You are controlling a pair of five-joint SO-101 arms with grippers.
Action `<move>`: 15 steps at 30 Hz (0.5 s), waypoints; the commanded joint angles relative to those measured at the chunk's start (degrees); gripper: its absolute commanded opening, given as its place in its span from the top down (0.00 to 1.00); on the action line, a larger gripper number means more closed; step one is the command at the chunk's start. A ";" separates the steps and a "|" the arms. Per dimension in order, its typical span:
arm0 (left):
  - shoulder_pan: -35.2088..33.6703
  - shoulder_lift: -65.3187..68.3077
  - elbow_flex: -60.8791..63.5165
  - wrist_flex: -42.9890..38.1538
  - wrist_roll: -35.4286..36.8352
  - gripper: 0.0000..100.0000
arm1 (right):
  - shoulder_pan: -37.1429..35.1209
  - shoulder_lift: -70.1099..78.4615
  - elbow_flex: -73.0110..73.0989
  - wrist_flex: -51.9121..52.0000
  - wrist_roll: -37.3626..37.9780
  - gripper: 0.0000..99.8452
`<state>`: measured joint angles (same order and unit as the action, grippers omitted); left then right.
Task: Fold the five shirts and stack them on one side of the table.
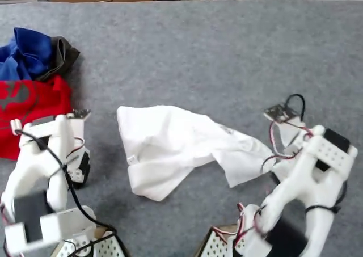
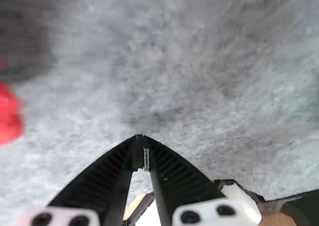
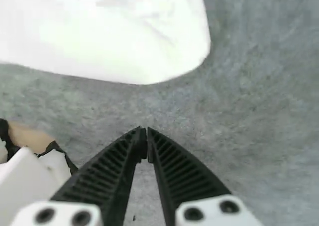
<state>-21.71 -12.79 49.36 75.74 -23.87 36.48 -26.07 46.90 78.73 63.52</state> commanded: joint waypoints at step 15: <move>0.31 -18.20 -0.13 7.65 -0.44 0.97 | -36.66 -4.62 4.70 -4.92 -14.33 0.82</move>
<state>-21.71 -29.67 49.45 82.59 -23.87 3.78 -33.54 51.30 78.20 52.26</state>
